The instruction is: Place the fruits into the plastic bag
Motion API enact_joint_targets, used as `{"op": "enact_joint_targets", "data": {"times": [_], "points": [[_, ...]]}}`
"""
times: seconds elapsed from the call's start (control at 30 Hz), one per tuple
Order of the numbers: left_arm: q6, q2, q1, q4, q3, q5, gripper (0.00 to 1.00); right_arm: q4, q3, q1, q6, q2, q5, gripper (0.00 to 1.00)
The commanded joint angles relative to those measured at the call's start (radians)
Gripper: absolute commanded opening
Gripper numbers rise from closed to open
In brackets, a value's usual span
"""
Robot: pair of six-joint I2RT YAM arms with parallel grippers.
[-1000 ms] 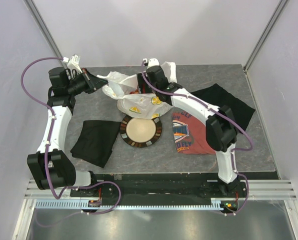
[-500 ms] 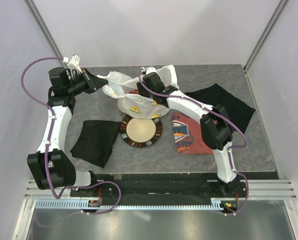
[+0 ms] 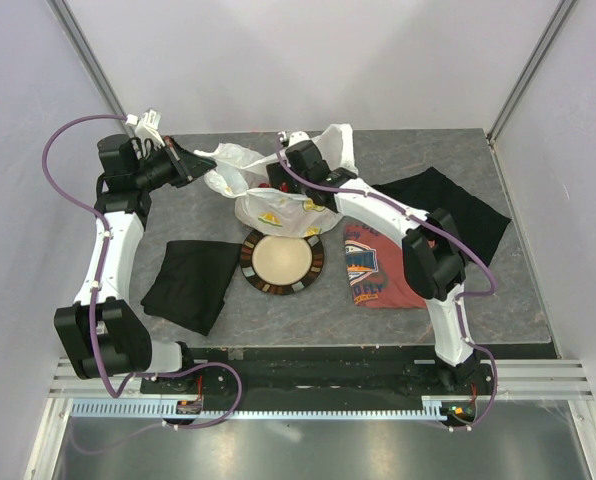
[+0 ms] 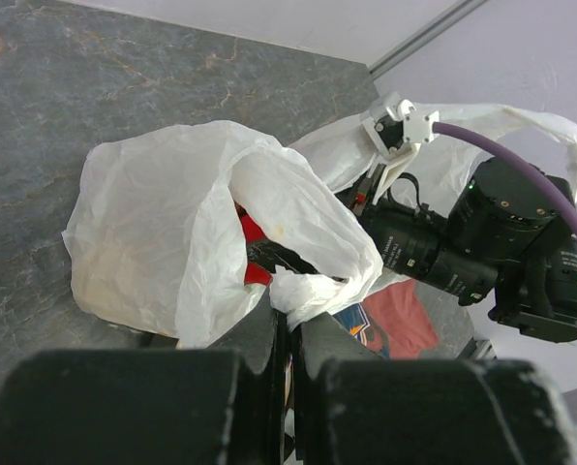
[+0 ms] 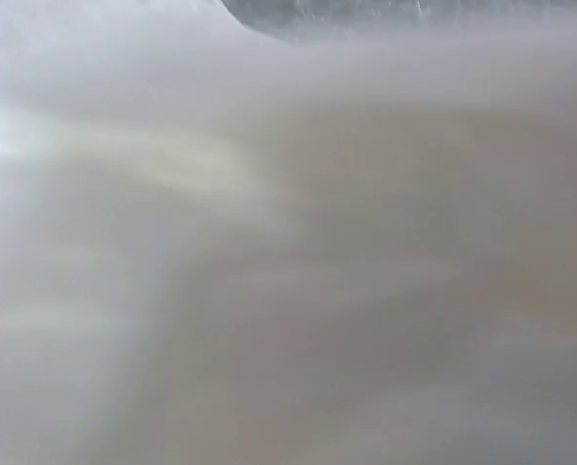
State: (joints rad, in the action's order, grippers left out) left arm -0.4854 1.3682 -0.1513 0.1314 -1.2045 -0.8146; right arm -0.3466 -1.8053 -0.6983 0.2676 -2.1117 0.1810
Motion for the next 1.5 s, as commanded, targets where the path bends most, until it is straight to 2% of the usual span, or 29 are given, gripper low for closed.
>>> {"op": "enact_joint_targets", "data": {"times": [0.0,0.27,0.33,0.43,0.53,0.6,0.67,0.73,0.8,1.0,1.03,1.1,1.13,1.2,1.23,1.27,1.4,1.47], "points": [[-0.030,0.002,-0.005,-0.038,-0.004,-0.024,0.01,0.047,-0.077,0.002,-0.039,0.103,-0.066,0.98],[-0.027,0.002,-0.004,-0.038,-0.003,-0.023,0.02,0.167,-0.001,0.002,-0.108,0.298,-0.345,0.98],[-0.025,0.002,-0.005,-0.038,-0.001,-0.021,0.01,0.204,0.044,0.000,-0.111,0.387,-0.354,0.98],[-0.025,0.002,-0.004,-0.038,-0.001,-0.020,0.01,0.222,0.157,0.002,-0.114,0.521,-0.305,0.98],[-0.027,0.005,-0.004,-0.038,0.000,-0.018,0.02,0.202,0.234,0.002,-0.110,0.657,-0.151,0.97],[-0.027,0.005,-0.004,-0.038,0.000,-0.017,0.01,0.126,0.244,0.008,-0.105,0.726,0.002,0.97],[-0.027,0.006,-0.004,-0.039,0.000,-0.015,0.01,0.051,0.253,0.016,-0.111,0.768,0.086,0.97],[-0.027,0.009,-0.005,-0.039,0.000,-0.014,0.02,0.012,0.264,0.031,-0.108,0.780,0.162,0.97],[-0.027,0.008,-0.004,-0.039,0.002,-0.014,0.02,-0.015,0.276,0.059,-0.094,0.785,0.161,0.98],[-0.024,0.019,-0.002,-0.038,0.003,-0.008,0.02,-0.012,0.300,0.140,-0.065,0.694,0.000,0.98],[-0.024,0.023,-0.004,-0.039,0.002,-0.008,0.01,0.003,0.296,0.152,-0.059,0.659,-0.068,0.97],[-0.021,0.025,-0.002,-0.039,0.002,-0.003,0.01,0.026,0.291,0.195,-0.051,0.631,-0.167,0.89],[-0.018,0.029,-0.001,-0.039,0.000,0.006,0.02,0.073,0.291,0.209,-0.033,0.618,-0.272,0.82],[-0.015,0.046,0.004,-0.038,-0.020,0.025,0.02,0.125,0.285,0.255,-0.005,0.610,-0.333,0.50],[-0.027,0.081,0.004,-0.036,-0.064,0.023,0.01,0.153,0.250,0.288,0.022,0.598,-0.366,0.29],[-0.056,0.100,0.004,-0.033,-0.097,0.017,0.02,0.159,0.220,0.307,0.030,0.590,-0.364,0.00],[-0.146,0.181,0.004,-0.026,-0.308,0.015,0.01,0.166,-0.018,0.408,0.096,0.527,-0.393,0.00],[-0.168,0.215,0.006,-0.019,-0.429,0.035,0.02,0.169,-0.084,0.453,0.128,0.484,-0.417,0.00]]}}
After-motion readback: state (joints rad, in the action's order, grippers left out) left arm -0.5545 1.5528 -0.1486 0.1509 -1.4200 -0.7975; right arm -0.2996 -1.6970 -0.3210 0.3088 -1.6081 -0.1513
